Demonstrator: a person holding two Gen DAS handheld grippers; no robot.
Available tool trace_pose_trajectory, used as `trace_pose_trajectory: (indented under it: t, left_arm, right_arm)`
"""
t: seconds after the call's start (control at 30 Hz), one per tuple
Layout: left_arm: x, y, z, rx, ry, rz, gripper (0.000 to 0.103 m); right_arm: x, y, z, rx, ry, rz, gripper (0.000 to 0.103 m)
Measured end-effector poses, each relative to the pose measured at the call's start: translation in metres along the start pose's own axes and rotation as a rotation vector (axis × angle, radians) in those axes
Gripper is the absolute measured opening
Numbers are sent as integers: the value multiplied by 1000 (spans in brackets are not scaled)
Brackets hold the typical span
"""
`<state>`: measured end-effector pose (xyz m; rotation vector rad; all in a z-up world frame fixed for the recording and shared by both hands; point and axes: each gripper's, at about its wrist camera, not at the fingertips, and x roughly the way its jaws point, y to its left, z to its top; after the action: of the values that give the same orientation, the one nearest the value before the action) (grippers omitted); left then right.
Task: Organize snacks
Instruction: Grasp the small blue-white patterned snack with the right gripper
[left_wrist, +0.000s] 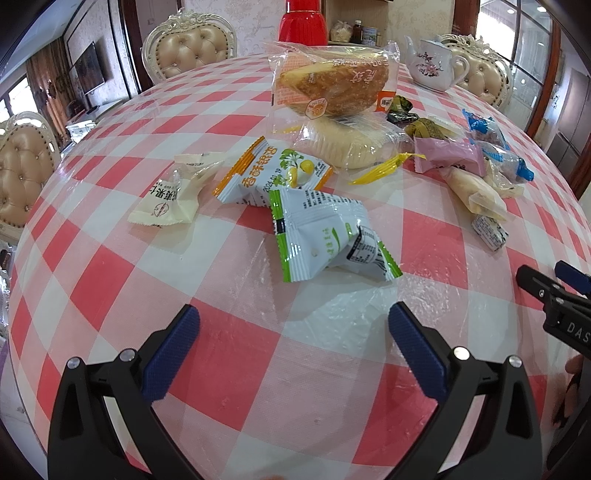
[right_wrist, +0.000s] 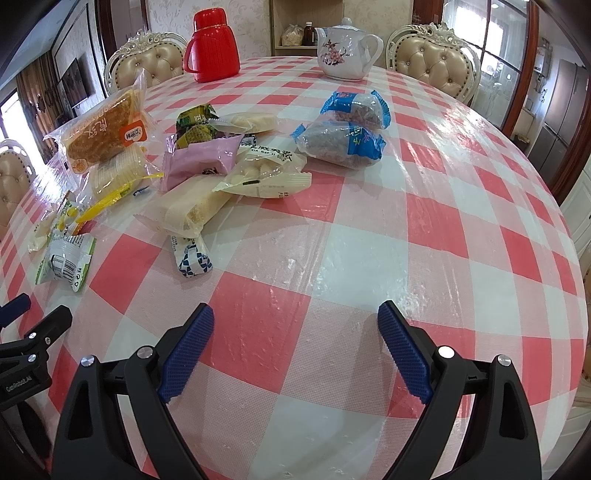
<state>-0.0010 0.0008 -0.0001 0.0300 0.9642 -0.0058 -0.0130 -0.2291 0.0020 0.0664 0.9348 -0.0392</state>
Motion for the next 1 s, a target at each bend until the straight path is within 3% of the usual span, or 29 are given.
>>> trace_pose_trajectory:
  t: [0.07,0.2,0.3,0.5,0.6,0.67,0.83,1.0]
  left_arm:
    - [-1,-1,-3,-4,1,6,102]
    - [-3,-3,-6,8,3,-10,102]
    - [-5,0,-7,24,5,-25,102]
    - [-12,15,-11,-39,-26,-87,102]
    - [-15,21,-13,-66,-40,-115,102]
    - [-16,23,-13,-80,-47,-128,102]
    - [-19,26,-15,-107,-59,-148,100]
    - [-25,18,-15,-66,-77,-205,80]
  right_arm:
    - [0,0,0,-17,-3,23,88]
    - [-2,15,4,-77,-22,167,87]
    - [-5,31,8,-142,-51,188,86]
    - [10,67,24,-250,-29,218,56]
    - [12,73,26,-271,-26,215,52]
    - [12,70,27,-266,-36,201,23]
    - [-4,56,15,-238,-79,209,21]
    - [-27,37,-2,-169,-132,294,21]
